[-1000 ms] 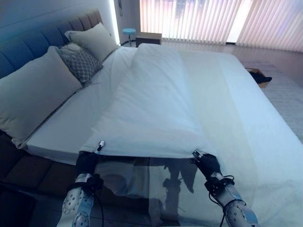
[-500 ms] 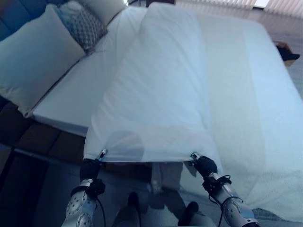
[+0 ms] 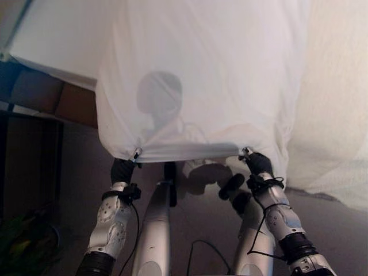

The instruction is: Make the bed

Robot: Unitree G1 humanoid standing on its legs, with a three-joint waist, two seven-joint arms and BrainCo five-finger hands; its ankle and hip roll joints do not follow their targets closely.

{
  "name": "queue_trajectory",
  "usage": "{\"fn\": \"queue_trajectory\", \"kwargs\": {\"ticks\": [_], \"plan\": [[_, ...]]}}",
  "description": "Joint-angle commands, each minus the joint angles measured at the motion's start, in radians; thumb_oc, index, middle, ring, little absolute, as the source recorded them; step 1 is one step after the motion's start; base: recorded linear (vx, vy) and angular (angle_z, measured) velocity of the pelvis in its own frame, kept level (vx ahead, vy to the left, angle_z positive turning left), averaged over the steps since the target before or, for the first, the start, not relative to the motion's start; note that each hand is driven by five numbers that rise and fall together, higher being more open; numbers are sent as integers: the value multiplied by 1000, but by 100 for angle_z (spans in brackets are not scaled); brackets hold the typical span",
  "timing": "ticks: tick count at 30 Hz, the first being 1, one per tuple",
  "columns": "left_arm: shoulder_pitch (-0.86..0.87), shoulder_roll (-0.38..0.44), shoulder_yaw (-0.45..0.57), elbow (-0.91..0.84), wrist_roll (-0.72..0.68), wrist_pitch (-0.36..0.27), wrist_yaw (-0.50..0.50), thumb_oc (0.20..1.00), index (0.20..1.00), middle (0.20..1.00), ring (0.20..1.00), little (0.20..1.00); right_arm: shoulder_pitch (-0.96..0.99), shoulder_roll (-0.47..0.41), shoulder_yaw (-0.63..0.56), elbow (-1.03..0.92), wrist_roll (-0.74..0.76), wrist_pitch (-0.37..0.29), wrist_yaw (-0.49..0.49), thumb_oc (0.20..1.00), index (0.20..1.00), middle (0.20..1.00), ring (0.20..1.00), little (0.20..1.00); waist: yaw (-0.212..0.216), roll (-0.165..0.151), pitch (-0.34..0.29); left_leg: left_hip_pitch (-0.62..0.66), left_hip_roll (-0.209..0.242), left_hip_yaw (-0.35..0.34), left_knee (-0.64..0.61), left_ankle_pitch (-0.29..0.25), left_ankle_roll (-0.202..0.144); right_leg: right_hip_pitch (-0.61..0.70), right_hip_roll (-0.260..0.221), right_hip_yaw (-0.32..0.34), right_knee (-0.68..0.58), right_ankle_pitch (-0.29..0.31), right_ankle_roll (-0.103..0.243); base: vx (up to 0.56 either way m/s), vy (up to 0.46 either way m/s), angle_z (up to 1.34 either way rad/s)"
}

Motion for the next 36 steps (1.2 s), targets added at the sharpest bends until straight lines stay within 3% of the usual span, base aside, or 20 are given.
{"fn": "queue_trajectory", "kwargs": {"ticks": [1, 4, 9, 14, 20, 27, 28, 29, 30, 32, 36], "plan": [[86, 82, 142, 61, -78, -92, 132, 200, 200, 200, 200, 200, 91, -147, -137, 49, 26, -101, -129, 200, 200, 200, 200, 200, 6, 13, -28, 9, -11, 23, 10, -75, 6, -85, -20, 54, -30, 114, 117, 0, 0, 0], [43, 86, 122, 91, -78, -100, 161, 200, 200, 200, 200, 200, 74, -157, -84, 84, 23, -88, -115, 200, 200, 200, 200, 200, 2, 15, -28, -96, -14, 23, 66, -90, 7, -188, -34, 86, 22, 91, 105, 14, 9, -7], [10, 89, 97, 105, -71, -109, 176, 200, 200, 200, 200, 200, 44, -174, -43, 142, 14, -76, -105, 200, 200, 200, 200, 200, 0, 20, -28, -164, -23, 27, 109, -102, 10, -262, -51, 118, 72, 72, 98, 19, 29, 3], [-96, 139, 29, 241, -38, -87, 216, 200, 200, 200, 200, 200, -78, -204, 19, 363, -6, -34, -120, 200, 200, 200, 200, 200, 0, 39, -28, -290, -43, 24, 207, -124, 16, -374, -72, 177, 177, 25, 82, 24, 15, 10], [-262, 234, -101, 502, 131, -15, 221, 200, 200, 200, 200, 200, -252, -253, 108, 655, -139, 28, -90, 200, 200, 200, 200, 200, 4, 47, -28, -403, -40, 18, 324, -144, 9, -480, -84, 217, 291, -29, 58, 32, 16, 3], [-457, 236, -283, 751, 238, 60, 145, 200, 200, 200, 200, 200, -461, -272, 195, 879, -248, 75, -76, 200, 200, 200, 200, 200, -4, 57, -28, -474, -35, 18, 399, -154, 12, -576, -85, 254, 377, -65, 44, 19, 15, 1], [-482, 231, -300, 762, 241, 60, 143, 200, 200, 200, 200, 200, -483, -267, 201, 899, -250, 80, -78, 351, 351, 351, 351, 351, -3, 60, -28, -477, -36, 19, 402, -155, 12, -585, -86, 257, 382, -67, 44, -1, 12, -8], [-500, 224, -317, 793, 256, 71, 134, 200, 200, 200, 200, 200, -501, -264, 211, 915, -263, 84, -78, 724, 724, 724, 724, 724, -5, 60, -28, -479, -34, 19, 404, -155, 12, -591, -85, 260, 383, -67, 45, 2, -7, -7], [-517, 214, -334, 817, 273, 78, 123, 489, 489, 489, 489, 489, -513, -257, 223, 929, -284, 88, -75, 1000, 1000, 1000, 1000, 1000, -7, 60, -28, -480, -32, 20, 409, -156, 13, -595, -85, 262, 388, -68, 44, -6, -25, -8], [-542, 202, -353, 853, 292, 92, 119, 1000, 1000, 1000, 1000, 1000, -529, -247, 238, 949, -307, 96, -76, 1000, 1000, 1000, 1000, 1000, -11, 61, -28, -476, -28, 23, 407, -153, 11, -597, -87, 260, 384, -66, 45, -9, -28, -5], [-555, 187, -371, 896, 334, 98, 116, 1000, 1000, 1000, 1000, 1000, -533, -240, 263, 981, -377, 103, -81, 1000, 1000, 1000, 1000, 1000, -19, 60, -28, -466, -23, 25, 391, -138, 9, -591, -81, 246, 361, -46, 47, -32, -46, -2]]}}
